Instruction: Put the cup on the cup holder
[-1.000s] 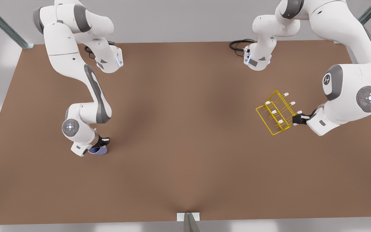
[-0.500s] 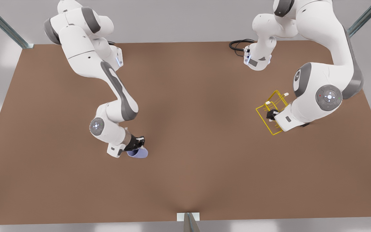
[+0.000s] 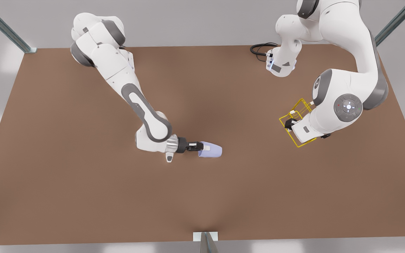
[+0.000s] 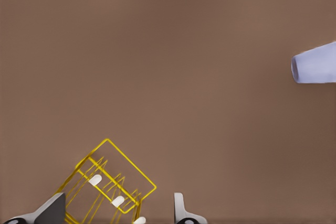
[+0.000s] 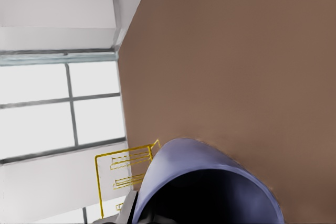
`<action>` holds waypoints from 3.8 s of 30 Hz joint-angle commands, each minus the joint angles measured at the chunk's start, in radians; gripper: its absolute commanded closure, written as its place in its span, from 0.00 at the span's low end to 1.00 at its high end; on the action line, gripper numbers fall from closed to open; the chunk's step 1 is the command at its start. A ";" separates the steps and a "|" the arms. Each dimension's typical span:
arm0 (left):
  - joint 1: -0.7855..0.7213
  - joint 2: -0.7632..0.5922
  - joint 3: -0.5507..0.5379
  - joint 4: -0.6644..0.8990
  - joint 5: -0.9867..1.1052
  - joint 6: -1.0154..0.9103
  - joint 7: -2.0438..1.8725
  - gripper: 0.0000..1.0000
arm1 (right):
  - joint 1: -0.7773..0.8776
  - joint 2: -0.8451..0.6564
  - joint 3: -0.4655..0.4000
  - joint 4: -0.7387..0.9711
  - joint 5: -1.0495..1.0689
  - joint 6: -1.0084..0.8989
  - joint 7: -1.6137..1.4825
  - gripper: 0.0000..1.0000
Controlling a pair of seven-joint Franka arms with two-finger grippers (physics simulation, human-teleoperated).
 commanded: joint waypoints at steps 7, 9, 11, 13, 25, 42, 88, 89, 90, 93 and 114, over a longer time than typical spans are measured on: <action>0.000 0.005 0.001 0.000 0.003 -0.004 -0.003 0.00 | 0.037 0.157 0.032 0.090 0.230 -0.067 -0.679 0.79; 0.000 0.008 0.001 0.000 0.003 -0.002 -0.003 0.00 | 0.073 0.210 0.030 0.167 0.256 -0.069 -0.680 0.79; 0.000 0.011 0.001 0.000 0.003 -0.002 -0.003 0.00 | 0.079 0.216 0.029 0.166 0.269 -0.072 -0.697 0.79; 0.000 0.011 0.001 0.000 0.003 -0.002 -0.003 0.00 | 0.066 0.223 0.025 0.158 0.264 -0.074 -0.743 0.79; 0.000 0.017 0.001 0.000 0.008 -0.002 -0.006 0.00 | 0.019 0.131 -0.021 0.003 0.217 -0.067 -0.734 0.18; -0.261 0.258 -0.053 0.043 -0.003 0.372 1.005 0.00 | -0.308 -0.508 -0.467 -0.195 -1.297 -0.716 -0.105 0.00; -0.262 0.549 -0.071 0.070 -0.098 0.720 0.853 0.00 | -0.332 -0.506 -0.419 0.276 -1.590 -0.868 0.340 0.00; -0.261 0.549 -0.073 0.072 -0.099 0.720 0.848 0.00 | -0.329 -0.506 -0.419 0.276 -1.590 -0.868 0.342 0.00; -0.261 0.551 -0.073 0.086 -0.099 0.722 0.815 0.00 | -0.329 -0.506 -0.419 0.276 -1.590 -0.868 0.340 0.00; -0.259 0.560 -0.073 0.095 -0.099 0.735 0.790 0.00 | -0.332 -0.508 -0.419 0.276 -1.590 -0.868 0.342 0.00; -0.259 0.660 -0.085 0.179 -0.099 0.854 0.470 0.00 | -0.328 -0.500 -0.424 0.278 -1.592 -0.847 0.340 0.00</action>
